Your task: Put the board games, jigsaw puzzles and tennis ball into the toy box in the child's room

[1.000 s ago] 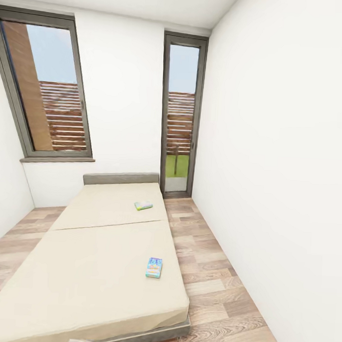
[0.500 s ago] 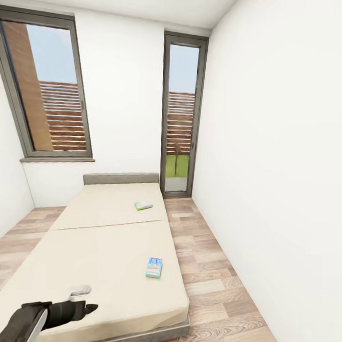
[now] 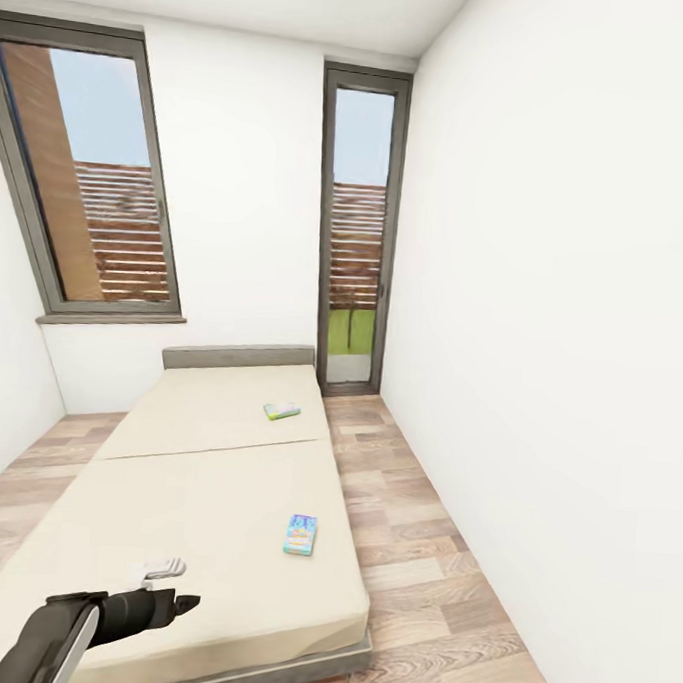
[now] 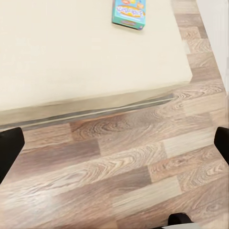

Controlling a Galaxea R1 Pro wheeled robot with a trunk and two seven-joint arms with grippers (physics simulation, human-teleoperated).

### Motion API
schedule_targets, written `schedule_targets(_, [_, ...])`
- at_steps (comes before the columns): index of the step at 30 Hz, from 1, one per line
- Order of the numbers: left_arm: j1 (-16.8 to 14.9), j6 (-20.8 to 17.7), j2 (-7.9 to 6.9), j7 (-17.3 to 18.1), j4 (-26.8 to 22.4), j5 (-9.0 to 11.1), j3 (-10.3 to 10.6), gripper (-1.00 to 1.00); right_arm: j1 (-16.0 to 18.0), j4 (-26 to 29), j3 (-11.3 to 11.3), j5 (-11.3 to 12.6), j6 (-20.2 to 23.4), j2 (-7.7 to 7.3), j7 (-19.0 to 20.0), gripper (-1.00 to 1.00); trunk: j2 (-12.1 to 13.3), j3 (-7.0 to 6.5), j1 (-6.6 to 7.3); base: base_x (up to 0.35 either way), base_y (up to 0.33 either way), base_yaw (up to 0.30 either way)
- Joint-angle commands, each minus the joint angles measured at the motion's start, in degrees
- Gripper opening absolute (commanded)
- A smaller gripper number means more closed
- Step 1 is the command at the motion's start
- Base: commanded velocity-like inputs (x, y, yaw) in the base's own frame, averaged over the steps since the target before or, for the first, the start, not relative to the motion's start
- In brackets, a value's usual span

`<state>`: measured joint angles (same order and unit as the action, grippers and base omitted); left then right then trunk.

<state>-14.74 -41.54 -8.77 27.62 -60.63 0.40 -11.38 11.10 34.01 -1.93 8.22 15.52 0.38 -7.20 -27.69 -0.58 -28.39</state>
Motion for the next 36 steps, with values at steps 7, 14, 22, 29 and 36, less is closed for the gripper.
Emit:
schedule_targets(7, [-0.02,-0.39,2.00,0.03,-0.13,-0.06,0.06,1.00,-0.01,-0.04,-0.04,0.61,0.21,0.04,-0.35,1.00,-0.04,0.12,-0.02,0.062,-0.219,0.000])
schedule_targets(14, [-0.02,-0.39,2.45,-0.02,-0.16,-0.05,0.24,1.00,0.05,-0.15,-0.07,0.71,0.30,0.06,-0.36,1.00,-0.04,0.66,-0.02,0.016,-0.045,0.000])
schedule_targets(22, [-0.02,-0.38,2.60,-0.02,-0.18,-0.05,0.30,1.00,0.06,-0.47,-0.09,0.74,0.59,0.06,-0.36,1.00,-0.04,1.41,-0.02,-0.074,-0.005,0.000])
schedule_targets(29, [-0.02,-0.38,2.61,-0.02,-0.21,-0.05,0.30,1.00,0.06,-0.51,-0.09,0.74,0.79,0.06,-0.36,1.00,-0.04,2.07,-0.02,-0.071,-0.001,0.000])
schedule_targets(36, [-0.02,-0.38,2.66,-0.02,-0.22,-0.05,0.30,1.00,0.06,-0.52,-0.07,0.74,0.89,0.06,-0.36,1.00,-0.04,2.73,-0.02,-0.008,0.000,0.000])
